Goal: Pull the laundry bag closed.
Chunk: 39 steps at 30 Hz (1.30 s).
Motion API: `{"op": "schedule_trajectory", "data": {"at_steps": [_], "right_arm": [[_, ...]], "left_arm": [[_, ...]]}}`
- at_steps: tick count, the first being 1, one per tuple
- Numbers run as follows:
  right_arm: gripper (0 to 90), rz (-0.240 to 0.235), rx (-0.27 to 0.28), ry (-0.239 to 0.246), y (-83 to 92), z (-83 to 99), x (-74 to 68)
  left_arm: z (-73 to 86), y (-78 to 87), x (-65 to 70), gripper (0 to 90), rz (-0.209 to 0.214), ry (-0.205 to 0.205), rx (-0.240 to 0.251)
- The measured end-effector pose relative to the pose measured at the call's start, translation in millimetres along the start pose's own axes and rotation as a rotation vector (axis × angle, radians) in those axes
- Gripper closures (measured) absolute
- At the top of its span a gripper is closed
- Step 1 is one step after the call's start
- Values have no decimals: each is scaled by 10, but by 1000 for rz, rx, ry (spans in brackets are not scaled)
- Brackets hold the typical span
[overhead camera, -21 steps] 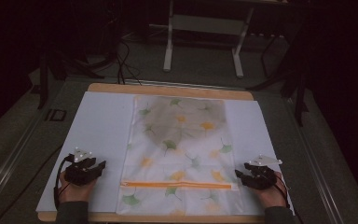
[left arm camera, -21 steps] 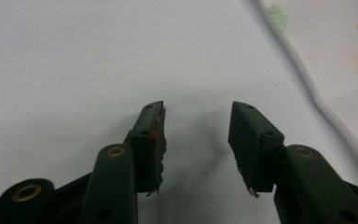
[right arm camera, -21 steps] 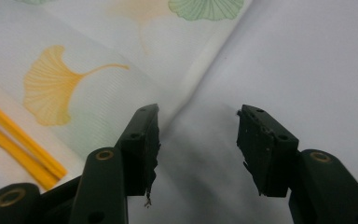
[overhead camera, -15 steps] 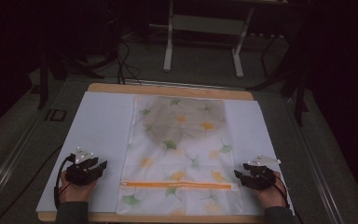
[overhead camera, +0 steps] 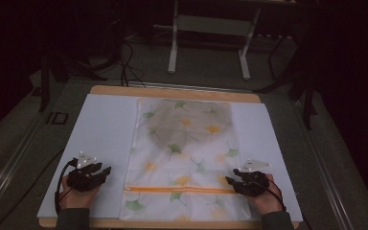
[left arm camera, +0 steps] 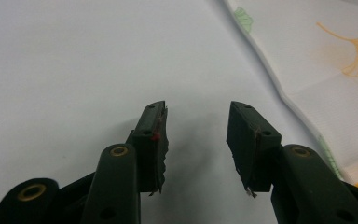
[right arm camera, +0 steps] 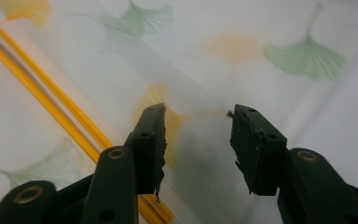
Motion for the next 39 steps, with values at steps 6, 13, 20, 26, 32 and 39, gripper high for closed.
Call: {"op": "schedule_trajectory", "data": {"at_steps": [6,13,20,26,32,39], "right_arm": [[544,-41,9,56,-74,-168,-146],[597,-98,4,91,-174,-339,-300],[609,-114,-6,109,-258,-425,-398],[612,-136,-5,136,-324,-503,-493],[624,-151,-15,164,-381,-561,-581],[622,-168,-18,172,-438,-618,-681]], "left_arm": [[-5,11,1,557,-1,1,8],[0,17,3,554,-9,-2,6],[8,26,-1,553,-9,0,4],[17,22,-6,549,-12,-9,-2],[23,17,-4,548,-8,-14,-7],[27,15,-3,542,-9,-16,-9]]}}
Point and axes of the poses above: each handheld gripper's, and its own axes: y roughly backward along the jaws, z roughly out of its underside, x roughly to its right, the point moved 7 cm from there along -y, roughly forward along the jaws, and after that the axes turned 4 degrees about x, right-handed, at the moved point
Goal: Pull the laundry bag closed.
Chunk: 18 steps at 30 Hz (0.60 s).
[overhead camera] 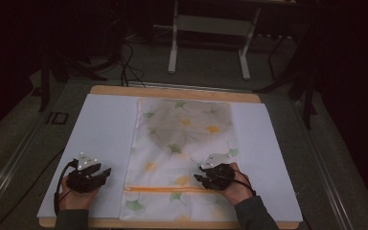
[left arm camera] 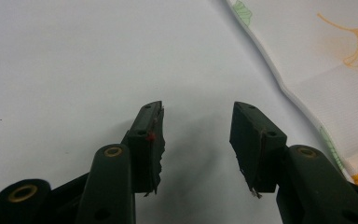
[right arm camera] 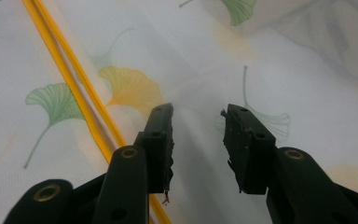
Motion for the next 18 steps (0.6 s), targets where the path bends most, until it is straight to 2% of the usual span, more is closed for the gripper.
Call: {"op": "schedule_trajectory", "data": {"at_steps": [12,18], "right_arm": [[639,-33,8,29,-123,-141,-170],[648,-60,8,67,-193,-233,-282]], "left_arm": [[2,36,-40,543,-8,5,5],[4,58,-64,546,-10,6,7]]}}
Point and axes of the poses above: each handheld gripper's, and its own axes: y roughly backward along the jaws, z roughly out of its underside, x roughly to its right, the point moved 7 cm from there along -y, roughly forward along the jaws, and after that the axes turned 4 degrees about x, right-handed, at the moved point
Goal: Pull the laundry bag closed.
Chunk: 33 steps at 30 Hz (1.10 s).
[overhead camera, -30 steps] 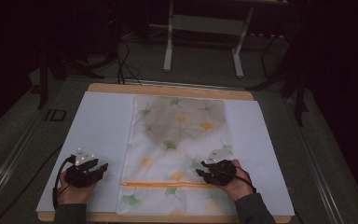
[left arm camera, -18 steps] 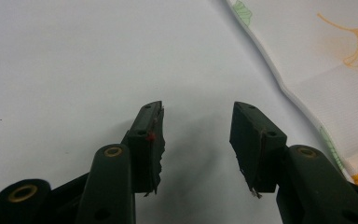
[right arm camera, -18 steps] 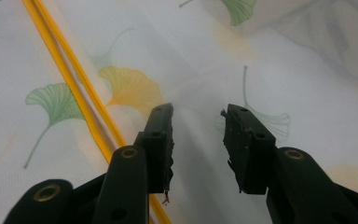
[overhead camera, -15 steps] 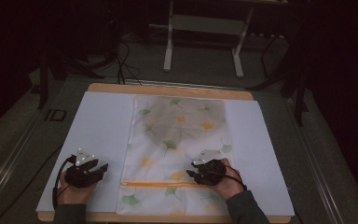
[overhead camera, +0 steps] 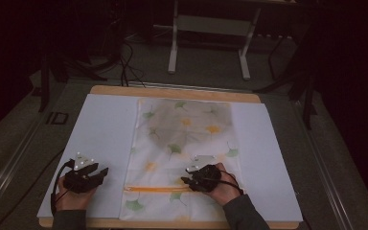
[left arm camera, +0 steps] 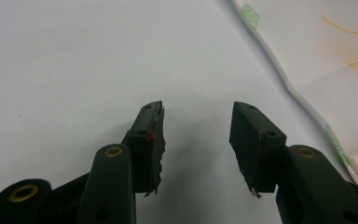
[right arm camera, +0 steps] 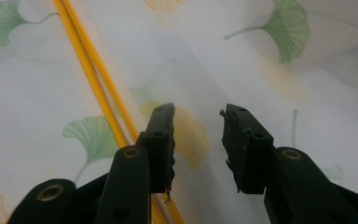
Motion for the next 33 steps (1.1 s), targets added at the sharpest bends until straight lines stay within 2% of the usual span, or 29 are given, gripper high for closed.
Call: {"op": "schedule_trajectory", "data": {"at_steps": [7,9,12,33], "right_arm": [[656,-29,2,23,-71,-83,-82],[648,-57,-3,39,-110,-113,-136],[648,-71,-5,55,-150,-140,-190],[639,-126,13,75,-393,-365,-403]], "left_arm": [[2,11,-24,546,-5,1,2],[3,16,-29,547,-7,-1,1],[4,12,-26,546,-5,-2,1],[-1,19,-14,548,1,-15,-9]]}}
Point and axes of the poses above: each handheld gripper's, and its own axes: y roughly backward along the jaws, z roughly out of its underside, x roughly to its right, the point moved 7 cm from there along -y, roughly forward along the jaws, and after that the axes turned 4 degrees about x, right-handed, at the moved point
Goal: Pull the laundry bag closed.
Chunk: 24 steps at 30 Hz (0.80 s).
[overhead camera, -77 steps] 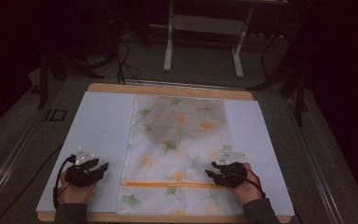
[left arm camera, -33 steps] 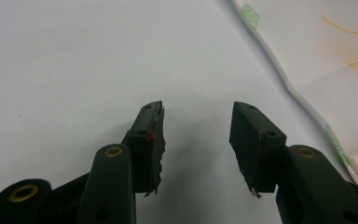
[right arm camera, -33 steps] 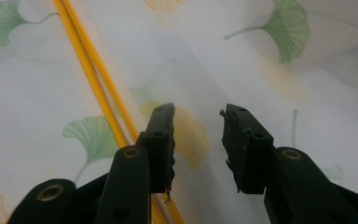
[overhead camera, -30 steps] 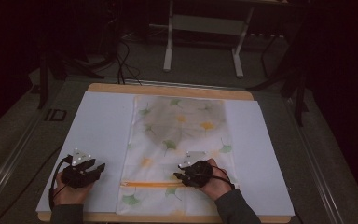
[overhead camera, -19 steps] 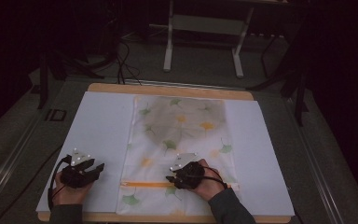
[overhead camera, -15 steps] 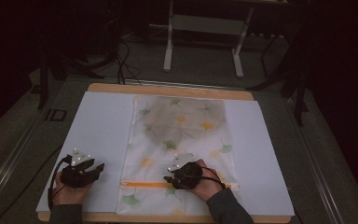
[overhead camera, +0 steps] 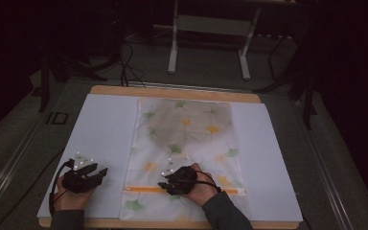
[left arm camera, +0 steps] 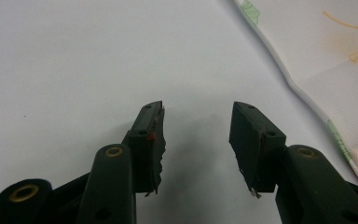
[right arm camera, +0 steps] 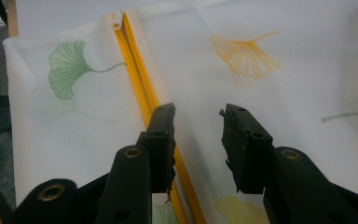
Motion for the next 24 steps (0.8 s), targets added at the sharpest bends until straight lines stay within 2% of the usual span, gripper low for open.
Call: {"op": "schedule_trajectory", "data": {"at_steps": [7,16,19,24], "right_arm": [[644,-34,18,-5,-101,-77,-63],[645,-57,19,54,-208,-157,-147],[645,-69,21,39,-233,-172,-173],[633,-66,22,41,-283,-203,-199]], "left_arm": [[-3,21,-5,547,2,5,6],[-7,21,-2,546,4,3,6],[-6,17,-1,546,5,2,4],[-7,17,2,547,5,0,4]]}}
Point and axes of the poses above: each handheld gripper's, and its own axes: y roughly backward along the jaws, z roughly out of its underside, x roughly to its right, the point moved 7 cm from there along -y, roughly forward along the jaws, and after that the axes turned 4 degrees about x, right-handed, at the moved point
